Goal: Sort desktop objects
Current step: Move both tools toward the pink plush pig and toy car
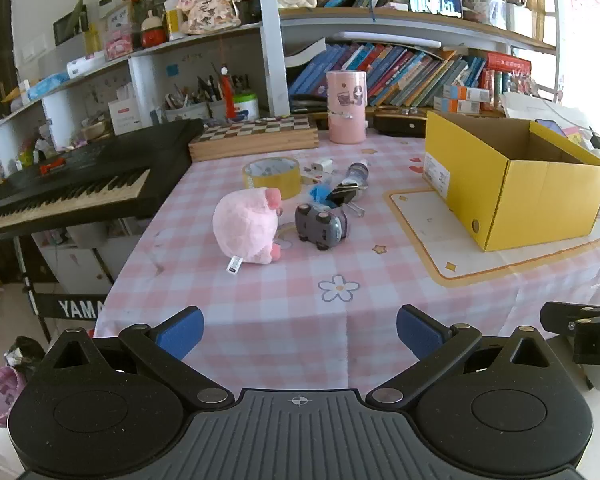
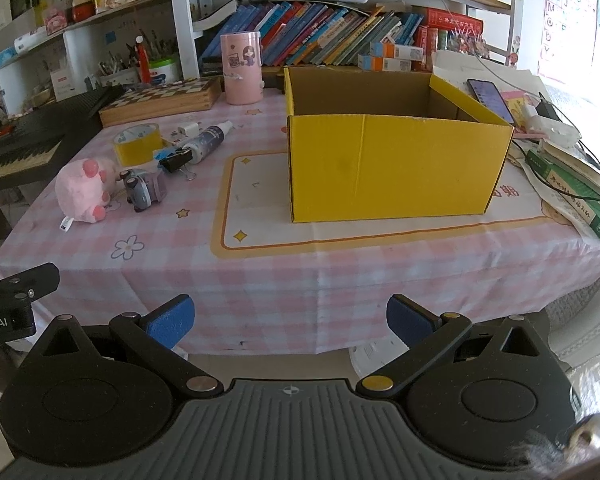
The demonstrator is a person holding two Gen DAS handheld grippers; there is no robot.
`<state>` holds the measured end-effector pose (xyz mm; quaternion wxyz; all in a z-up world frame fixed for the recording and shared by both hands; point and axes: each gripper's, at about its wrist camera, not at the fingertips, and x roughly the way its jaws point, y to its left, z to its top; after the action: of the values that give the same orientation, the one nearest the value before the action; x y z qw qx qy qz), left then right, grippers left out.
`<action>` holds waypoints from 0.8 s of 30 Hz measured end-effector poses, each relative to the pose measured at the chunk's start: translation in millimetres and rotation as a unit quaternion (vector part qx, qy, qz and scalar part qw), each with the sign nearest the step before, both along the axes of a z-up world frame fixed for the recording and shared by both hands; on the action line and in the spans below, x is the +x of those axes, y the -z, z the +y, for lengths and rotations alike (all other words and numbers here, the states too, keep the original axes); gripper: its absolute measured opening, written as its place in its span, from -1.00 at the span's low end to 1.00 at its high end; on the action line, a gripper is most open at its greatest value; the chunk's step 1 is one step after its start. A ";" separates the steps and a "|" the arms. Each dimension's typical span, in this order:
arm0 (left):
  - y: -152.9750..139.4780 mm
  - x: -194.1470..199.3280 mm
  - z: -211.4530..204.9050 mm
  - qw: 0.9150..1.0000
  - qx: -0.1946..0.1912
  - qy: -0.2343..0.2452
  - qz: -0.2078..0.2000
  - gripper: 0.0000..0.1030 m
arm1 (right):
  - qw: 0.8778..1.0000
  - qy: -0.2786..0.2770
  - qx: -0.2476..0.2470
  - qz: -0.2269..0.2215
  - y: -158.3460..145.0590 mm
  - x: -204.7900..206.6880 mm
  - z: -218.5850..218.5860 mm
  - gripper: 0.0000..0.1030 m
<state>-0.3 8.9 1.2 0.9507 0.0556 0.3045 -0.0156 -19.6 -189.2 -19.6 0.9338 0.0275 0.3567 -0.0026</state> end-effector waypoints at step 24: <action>0.8 -4.4 -1.1 1.000 0.002 0.007 0.022 1.00 | 1.000 -0.012 -0.008 -0.005 -3.9 -4.5 9.4 1.00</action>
<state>-4.7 7.8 0.3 0.9437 0.0589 0.3247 -0.0229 -24.1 -179.8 -15.7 0.9357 0.0157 0.3525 0.0058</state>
